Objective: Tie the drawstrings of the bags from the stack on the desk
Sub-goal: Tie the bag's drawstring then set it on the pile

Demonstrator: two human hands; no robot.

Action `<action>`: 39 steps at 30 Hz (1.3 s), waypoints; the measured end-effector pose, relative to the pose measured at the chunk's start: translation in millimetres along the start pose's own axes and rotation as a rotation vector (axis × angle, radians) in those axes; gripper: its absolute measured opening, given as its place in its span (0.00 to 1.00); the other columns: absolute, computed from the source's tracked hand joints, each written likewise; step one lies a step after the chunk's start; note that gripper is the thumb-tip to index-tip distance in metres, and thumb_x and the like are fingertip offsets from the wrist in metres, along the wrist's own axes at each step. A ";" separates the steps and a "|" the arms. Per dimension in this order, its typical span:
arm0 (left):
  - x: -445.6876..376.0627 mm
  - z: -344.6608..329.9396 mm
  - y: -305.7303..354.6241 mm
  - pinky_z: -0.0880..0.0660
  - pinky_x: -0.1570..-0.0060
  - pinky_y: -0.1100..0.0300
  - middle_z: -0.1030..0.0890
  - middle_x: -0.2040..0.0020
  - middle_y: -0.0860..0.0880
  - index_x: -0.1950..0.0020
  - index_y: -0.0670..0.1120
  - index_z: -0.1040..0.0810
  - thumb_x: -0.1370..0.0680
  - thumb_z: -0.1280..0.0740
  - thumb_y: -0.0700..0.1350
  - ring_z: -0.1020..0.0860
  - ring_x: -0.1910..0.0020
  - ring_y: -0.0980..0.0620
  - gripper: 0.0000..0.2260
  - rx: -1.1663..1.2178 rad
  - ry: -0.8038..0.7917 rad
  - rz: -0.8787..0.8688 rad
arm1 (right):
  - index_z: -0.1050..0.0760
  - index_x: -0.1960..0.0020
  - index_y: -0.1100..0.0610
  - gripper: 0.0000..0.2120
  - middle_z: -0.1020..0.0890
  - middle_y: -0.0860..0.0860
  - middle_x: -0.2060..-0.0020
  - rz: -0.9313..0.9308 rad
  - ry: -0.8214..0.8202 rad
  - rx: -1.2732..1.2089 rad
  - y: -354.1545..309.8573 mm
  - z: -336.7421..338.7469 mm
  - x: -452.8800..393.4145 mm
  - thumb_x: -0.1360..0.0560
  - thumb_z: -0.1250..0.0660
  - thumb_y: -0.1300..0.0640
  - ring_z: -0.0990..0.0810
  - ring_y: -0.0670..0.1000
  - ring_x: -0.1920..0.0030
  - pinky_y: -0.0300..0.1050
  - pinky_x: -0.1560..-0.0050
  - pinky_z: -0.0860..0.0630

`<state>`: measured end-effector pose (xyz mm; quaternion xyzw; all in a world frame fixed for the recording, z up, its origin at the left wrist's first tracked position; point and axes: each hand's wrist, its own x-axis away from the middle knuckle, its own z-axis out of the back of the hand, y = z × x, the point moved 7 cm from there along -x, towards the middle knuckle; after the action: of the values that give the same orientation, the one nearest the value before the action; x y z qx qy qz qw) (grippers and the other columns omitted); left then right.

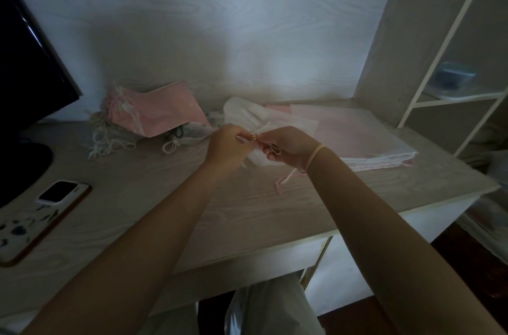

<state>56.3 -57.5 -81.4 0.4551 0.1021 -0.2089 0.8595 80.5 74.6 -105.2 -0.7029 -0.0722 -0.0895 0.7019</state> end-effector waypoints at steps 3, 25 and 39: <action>-3.0 -2.5 -7.7 0.27 0.62 0.63 0.20 0.63 0.51 0.55 0.45 0.15 0.27 0.28 0.43 0.23 0.64 0.56 0.03 0.119 -0.043 0.103 | 0.23 0.46 0.70 0.08 0.21 0.56 0.65 0.045 0.036 -0.025 -1.6 8.5 -1.7 0.25 0.34 0.68 0.23 0.48 0.67 0.38 0.65 0.24; -7.5 12.3 -85.0 0.29 0.71 0.63 0.22 0.68 0.46 0.60 0.44 0.21 0.24 0.31 0.50 0.25 0.74 0.53 0.10 0.351 0.044 0.509 | 0.16 0.57 0.56 0.03 0.15 0.54 0.62 0.268 0.519 0.648 -17.4 51.4 -4.5 0.28 0.29 0.61 0.25 0.42 0.77 0.33 0.70 0.25; -30.3 95.5 -66.3 0.27 0.56 0.58 0.24 0.49 0.46 0.49 0.48 0.30 0.31 0.34 0.44 0.26 0.56 0.50 0.12 0.432 0.453 0.280 | 0.25 0.53 0.64 0.07 0.20 0.64 0.58 0.607 0.711 0.892 -92.5 -30.6 -3.3 0.24 0.41 0.63 0.21 0.62 0.57 0.46 0.61 0.33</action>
<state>-2.1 -161.2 -65.3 0.6710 0.1805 0.0008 0.7191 55.5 44.5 -15.9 -0.2602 0.3367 -0.0759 0.9017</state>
